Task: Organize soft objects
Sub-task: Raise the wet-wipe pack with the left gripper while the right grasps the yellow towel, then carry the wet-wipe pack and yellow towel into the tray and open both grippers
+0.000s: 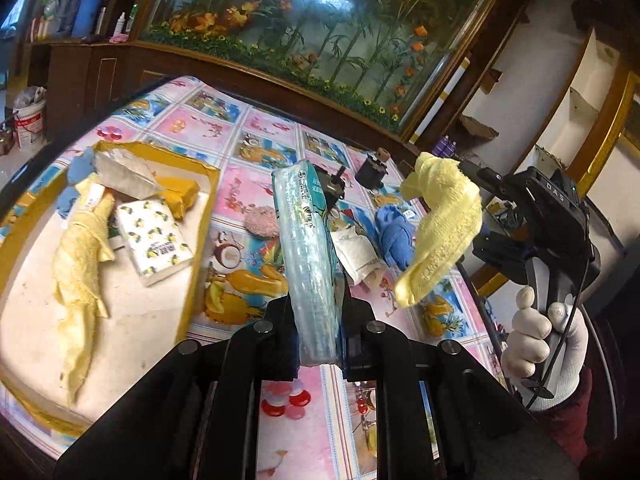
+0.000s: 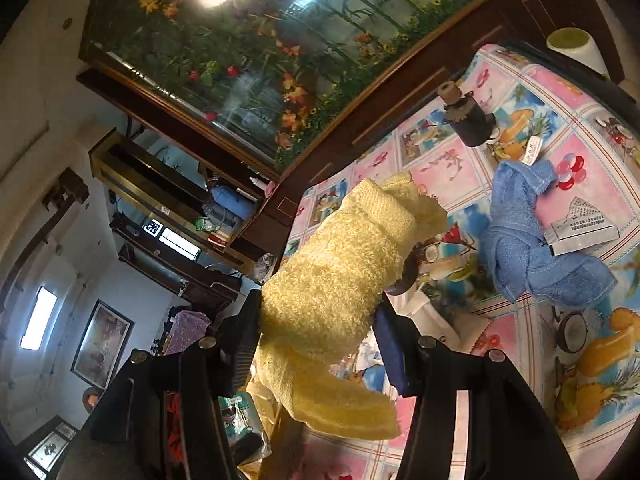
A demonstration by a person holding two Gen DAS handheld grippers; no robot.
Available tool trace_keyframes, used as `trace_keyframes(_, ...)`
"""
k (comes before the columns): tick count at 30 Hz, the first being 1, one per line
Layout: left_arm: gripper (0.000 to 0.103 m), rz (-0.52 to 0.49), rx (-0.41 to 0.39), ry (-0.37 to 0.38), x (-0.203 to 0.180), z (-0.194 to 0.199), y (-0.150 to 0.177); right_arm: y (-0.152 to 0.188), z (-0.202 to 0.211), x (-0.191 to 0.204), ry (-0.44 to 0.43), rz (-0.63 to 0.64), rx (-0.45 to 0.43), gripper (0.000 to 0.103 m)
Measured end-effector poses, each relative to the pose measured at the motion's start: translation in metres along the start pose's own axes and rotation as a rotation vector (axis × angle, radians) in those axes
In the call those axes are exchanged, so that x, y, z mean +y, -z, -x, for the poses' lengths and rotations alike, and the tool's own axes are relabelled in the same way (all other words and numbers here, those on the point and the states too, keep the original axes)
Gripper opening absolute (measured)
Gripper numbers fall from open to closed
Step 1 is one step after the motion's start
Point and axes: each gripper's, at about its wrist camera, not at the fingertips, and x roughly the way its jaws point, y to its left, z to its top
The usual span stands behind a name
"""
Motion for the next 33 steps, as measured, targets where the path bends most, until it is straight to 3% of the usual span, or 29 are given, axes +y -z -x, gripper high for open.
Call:
trace_keyframes(7,0.013,0.076,-0.074,-0.098,0.052,0.041,-0.007,0.025,-0.024,0.047,-0.086,0.072,0.084,0.053)
trace_keyframes(18,0.013,0.241,-0.048,-0.225,0.142,0.057,0.009,0.085,-0.107,0.095,-0.139,0.116,0.298,0.054)
trace_keyframes(23,0.013,0.255,-0.013,-0.280,0.161,0.048,0.013,0.119,-0.145,0.111,-0.122,0.148,0.413,0.055)
trace_keyframes(28,0.014,0.283,0.014,-0.306,0.173,0.043,0.018,0.149,-0.178,0.112,-0.044,0.190,0.499,0.055)
trace_keyframes(30,0.020,0.290,0.003,-0.299,0.176,0.047,0.018,0.157,-0.186,0.111,-0.014,0.205,0.520,0.055)
trace_keyframes(33,0.042,0.307,-0.017,-0.296,0.177,0.054,0.017,0.163,-0.195,0.110,0.052,0.245,0.520,0.056)
